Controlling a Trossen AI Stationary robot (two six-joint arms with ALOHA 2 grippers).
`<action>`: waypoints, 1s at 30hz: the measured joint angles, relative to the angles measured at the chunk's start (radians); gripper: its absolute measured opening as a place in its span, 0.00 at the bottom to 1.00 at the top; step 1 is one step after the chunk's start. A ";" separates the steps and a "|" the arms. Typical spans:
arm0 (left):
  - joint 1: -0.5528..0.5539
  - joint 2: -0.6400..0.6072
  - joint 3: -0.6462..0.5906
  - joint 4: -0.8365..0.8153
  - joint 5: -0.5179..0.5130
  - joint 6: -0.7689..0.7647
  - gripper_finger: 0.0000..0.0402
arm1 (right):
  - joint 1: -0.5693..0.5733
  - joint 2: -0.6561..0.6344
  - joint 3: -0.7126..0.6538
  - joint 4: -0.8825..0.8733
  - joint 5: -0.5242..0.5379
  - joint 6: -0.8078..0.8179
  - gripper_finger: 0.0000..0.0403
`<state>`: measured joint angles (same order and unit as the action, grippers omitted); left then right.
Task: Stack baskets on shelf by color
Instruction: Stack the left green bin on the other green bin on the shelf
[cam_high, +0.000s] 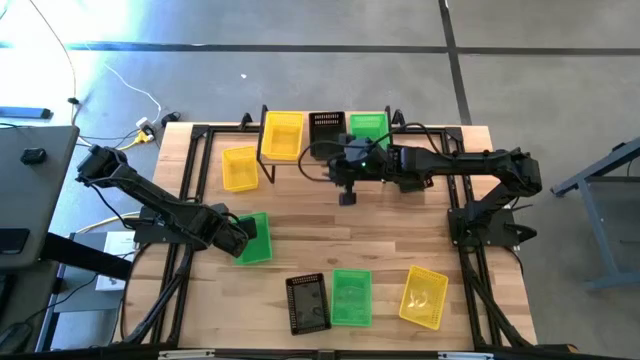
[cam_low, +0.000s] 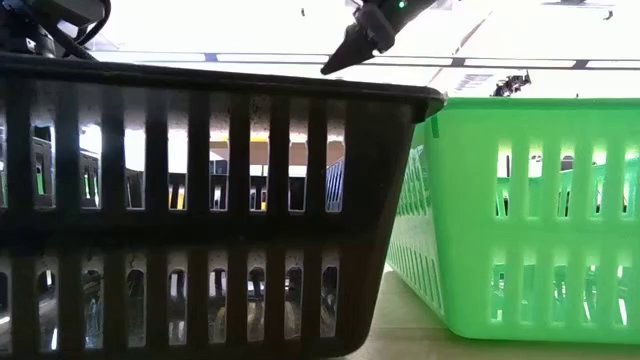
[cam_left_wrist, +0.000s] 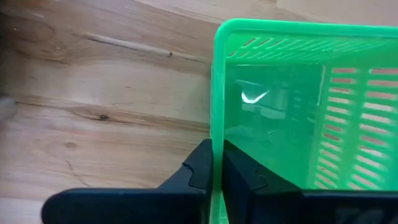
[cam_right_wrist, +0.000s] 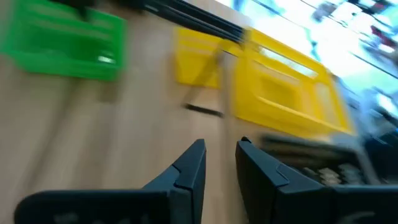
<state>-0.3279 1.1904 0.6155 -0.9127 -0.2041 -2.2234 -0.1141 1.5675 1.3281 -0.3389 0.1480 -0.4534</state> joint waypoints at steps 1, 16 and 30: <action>0.000 0.000 0.004 -0.001 0.000 0.000 0.03 | 0.007 0.000 0.000 0.000 -0.033 0.000 0.19; 0.000 0.000 0.145 -0.015 -0.149 0.113 0.01 | 0.148 0.000 0.000 0.001 -0.181 0.130 0.19; 0.023 0.000 0.313 -0.015 -0.209 0.376 0.00 | 0.325 0.000 0.000 0.150 -0.168 0.418 0.19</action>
<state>-0.3049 1.1904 0.9282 -0.9276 -0.4131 -1.8477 0.2110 1.5673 1.3285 -0.1886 -0.0203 -0.0358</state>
